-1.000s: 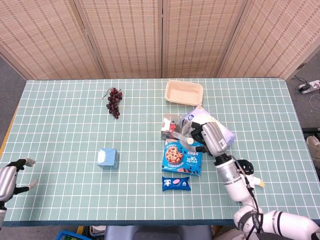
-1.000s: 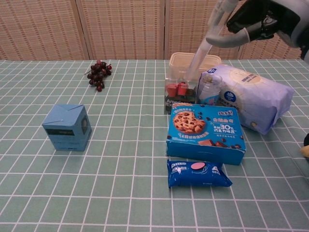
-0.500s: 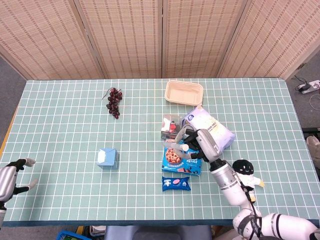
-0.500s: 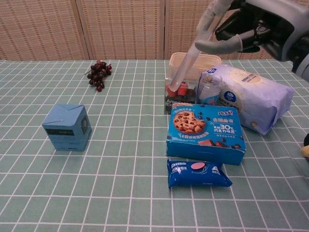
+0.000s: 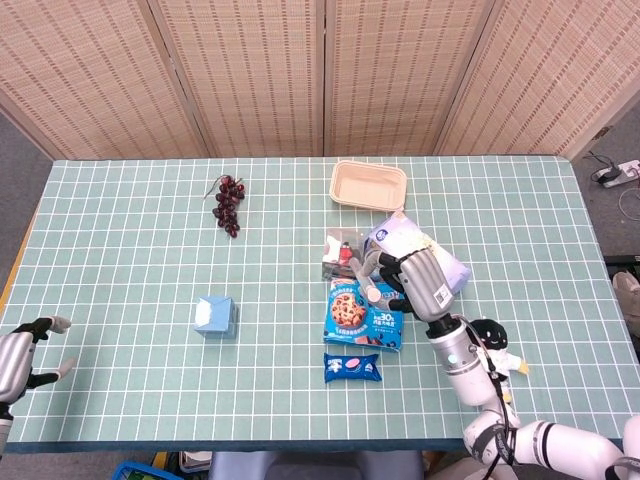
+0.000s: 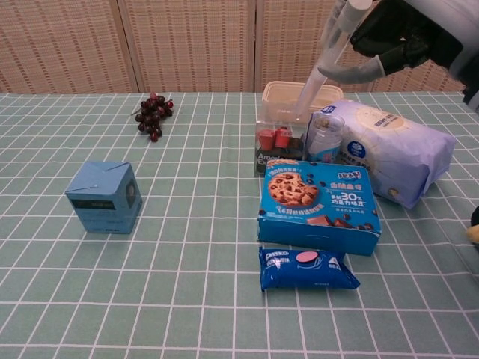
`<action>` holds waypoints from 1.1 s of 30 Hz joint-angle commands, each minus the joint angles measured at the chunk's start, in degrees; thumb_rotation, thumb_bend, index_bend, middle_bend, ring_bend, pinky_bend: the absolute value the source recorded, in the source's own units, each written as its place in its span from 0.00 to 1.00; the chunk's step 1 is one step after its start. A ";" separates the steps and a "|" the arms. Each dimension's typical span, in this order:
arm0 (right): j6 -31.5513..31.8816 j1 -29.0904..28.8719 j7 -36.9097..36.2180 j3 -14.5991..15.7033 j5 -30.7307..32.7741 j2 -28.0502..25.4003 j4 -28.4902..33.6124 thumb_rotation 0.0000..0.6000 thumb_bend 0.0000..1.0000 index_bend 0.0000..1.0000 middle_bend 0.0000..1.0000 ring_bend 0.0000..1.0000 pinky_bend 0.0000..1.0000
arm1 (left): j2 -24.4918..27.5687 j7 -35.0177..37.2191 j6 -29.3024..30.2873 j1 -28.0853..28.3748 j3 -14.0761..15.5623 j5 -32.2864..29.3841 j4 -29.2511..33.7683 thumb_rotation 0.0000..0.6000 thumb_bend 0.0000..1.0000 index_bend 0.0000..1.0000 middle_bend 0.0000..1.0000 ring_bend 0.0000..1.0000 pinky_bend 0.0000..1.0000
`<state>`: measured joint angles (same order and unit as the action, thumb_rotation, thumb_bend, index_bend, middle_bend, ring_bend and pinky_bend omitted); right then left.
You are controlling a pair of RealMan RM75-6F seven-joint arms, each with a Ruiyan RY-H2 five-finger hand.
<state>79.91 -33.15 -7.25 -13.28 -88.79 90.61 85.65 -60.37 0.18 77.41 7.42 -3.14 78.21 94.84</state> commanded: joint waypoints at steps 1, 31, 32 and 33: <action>-2.56 0.19 -5.69 0.56 1.66 -0.27 3.28 1.00 0.51 0.71 1.00 1.00 1.00 | 0.04 0.02 -0.02 0.00 0.00 -0.01 0.02 1.00 0.22 0.44 0.40 0.42 0.58; -6.80 1.68 -15.56 0.14 6.04 -5.68 10.60 1.00 0.51 0.71 1.00 1.00 1.00 | 0.37 -0.25 -0.50 0.15 0.10 -0.32 0.40 1.00 0.22 0.44 0.41 0.42 0.58; -7.51 1.72 -16.77 0.06 6.57 -6.35 11.46 1.00 0.51 0.71 1.00 1.00 1.00 | 0.39 -0.22 -0.46 0.13 0.10 -0.30 0.41 1.00 0.22 0.44 0.40 0.42 0.58; -8.14 1.75 -17.73 0.00 7.01 -6.96 12.19 1.00 0.51 0.71 1.00 1.00 1.00 | 0.40 -0.20 -0.45 0.13 0.10 -0.30 0.40 1.00 0.22 0.44 0.40 0.42 0.58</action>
<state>74.86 -31.74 -20.28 -13.17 -84.20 86.26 94.06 -59.97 -0.01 76.96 7.55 -3.05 77.91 95.24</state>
